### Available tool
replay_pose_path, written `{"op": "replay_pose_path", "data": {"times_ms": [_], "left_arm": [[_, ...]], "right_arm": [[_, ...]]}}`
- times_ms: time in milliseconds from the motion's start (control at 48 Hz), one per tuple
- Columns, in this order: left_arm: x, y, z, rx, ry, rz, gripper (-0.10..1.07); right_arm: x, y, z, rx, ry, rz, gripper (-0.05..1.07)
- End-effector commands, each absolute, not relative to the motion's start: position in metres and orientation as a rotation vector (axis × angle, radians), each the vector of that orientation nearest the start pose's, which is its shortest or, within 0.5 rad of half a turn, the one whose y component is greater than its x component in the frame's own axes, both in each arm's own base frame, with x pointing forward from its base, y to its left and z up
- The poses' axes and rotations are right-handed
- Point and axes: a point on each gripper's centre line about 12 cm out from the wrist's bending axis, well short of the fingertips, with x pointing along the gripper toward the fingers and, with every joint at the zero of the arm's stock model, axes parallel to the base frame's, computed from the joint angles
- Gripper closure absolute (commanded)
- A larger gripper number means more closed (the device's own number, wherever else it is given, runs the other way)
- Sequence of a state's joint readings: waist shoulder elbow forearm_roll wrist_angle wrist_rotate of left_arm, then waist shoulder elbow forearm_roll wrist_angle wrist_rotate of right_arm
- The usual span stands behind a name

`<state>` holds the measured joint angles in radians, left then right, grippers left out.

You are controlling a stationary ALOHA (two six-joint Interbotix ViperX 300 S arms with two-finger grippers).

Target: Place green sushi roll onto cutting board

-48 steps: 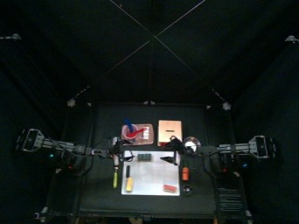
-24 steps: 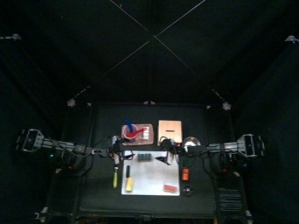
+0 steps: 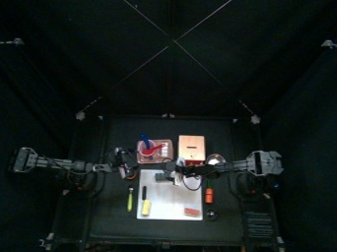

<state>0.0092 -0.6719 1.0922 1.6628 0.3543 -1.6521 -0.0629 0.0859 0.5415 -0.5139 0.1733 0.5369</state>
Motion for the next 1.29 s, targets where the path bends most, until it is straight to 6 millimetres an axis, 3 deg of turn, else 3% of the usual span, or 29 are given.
{"op": "replay_pose_path", "data": {"times_ms": [0, 458, 729, 1271], "left_arm": [[0.234, 0.044, 0.238, 0.074, 0.372, 0.359, -0.05], [0.228, 0.044, 0.226, 0.062, 0.404, 0.360, -0.05], [0.227, 0.044, 0.223, 0.044, 0.413, 0.367, -0.05], [0.224, 0.045, 0.218, 0.028, 0.427, 0.379, -0.05]], "right_arm": [[0.419, -0.037, 0.170, 0.016, 0.751, -0.151, 0.04], [0.434, -0.036, 0.139, 0.019, 0.829, -0.159, 0.04], [0.435, -0.020, 0.127, 0.071, 0.852, -0.142, 0.05], [0.439, -0.014, 0.130, 0.101, 0.838, -0.138, 0.09]]}}
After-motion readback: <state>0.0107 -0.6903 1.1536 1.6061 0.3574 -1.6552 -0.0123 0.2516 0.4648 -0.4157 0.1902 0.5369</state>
